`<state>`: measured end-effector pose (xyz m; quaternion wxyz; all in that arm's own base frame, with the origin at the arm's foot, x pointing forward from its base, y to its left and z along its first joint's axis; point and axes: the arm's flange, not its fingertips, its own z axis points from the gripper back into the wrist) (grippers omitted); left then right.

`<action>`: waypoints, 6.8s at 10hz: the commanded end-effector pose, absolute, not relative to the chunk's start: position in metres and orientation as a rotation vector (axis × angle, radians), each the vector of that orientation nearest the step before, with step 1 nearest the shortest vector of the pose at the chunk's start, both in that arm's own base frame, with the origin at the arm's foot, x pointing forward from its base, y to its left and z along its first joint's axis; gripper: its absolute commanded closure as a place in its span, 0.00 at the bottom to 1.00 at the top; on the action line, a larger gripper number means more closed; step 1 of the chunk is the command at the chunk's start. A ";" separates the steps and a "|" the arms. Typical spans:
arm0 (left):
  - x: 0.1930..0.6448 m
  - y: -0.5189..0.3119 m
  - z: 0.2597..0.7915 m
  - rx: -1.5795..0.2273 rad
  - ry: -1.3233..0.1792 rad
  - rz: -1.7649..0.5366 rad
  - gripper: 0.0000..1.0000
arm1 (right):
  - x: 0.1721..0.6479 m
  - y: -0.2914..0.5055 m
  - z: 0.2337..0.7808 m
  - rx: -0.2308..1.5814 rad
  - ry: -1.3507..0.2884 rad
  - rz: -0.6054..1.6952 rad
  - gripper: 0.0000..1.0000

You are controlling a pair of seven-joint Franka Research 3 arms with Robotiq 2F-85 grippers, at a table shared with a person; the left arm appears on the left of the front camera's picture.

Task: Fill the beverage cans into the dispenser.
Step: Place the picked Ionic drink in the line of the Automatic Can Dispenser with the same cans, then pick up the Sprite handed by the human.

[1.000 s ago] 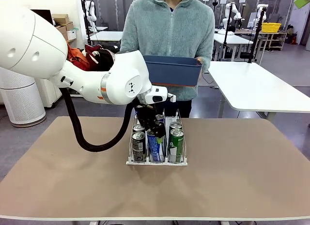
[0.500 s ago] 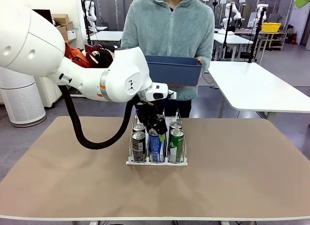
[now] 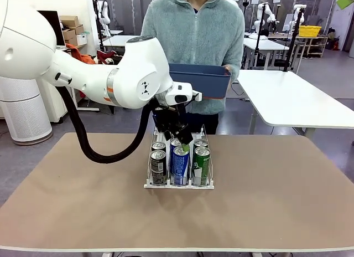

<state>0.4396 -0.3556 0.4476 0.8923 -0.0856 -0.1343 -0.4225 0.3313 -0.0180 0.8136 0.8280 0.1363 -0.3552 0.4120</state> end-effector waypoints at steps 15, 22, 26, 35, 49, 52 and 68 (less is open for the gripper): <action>0.431 -0.265 0.553 -0.107 -0.473 -1.022 0.00 | 0.330 -0.018 0.813 0.297 -0.749 0.875 0.00; 0.405 -0.180 0.653 -0.061 -0.612 -0.940 0.00 | 0.330 -0.018 0.813 0.297 -0.749 0.875 0.00; 0.409 -0.178 0.660 -0.069 -0.620 -0.944 0.00 | 0.330 -0.018 0.813 0.297 -0.749 0.875 0.00; 0.402 -0.150 0.739 -0.147 -0.755 -1.063 0.00 | 0.330 -0.018 0.813 0.297 -0.749 0.875 0.00; 0.380 -0.146 0.782 -0.178 -0.855 -1.108 0.00 | 0.330 -0.018 0.813 0.297 -0.749 0.875 0.00; 0.377 -0.158 0.777 -0.276 -0.832 -1.156 0.00 | 0.330 -0.018 0.813 0.297 -0.749 0.875 0.00; 0.370 -0.163 0.775 -0.258 -0.802 -1.147 0.00 | 0.330 -0.018 0.813 0.297 -0.749 0.875 0.00</action>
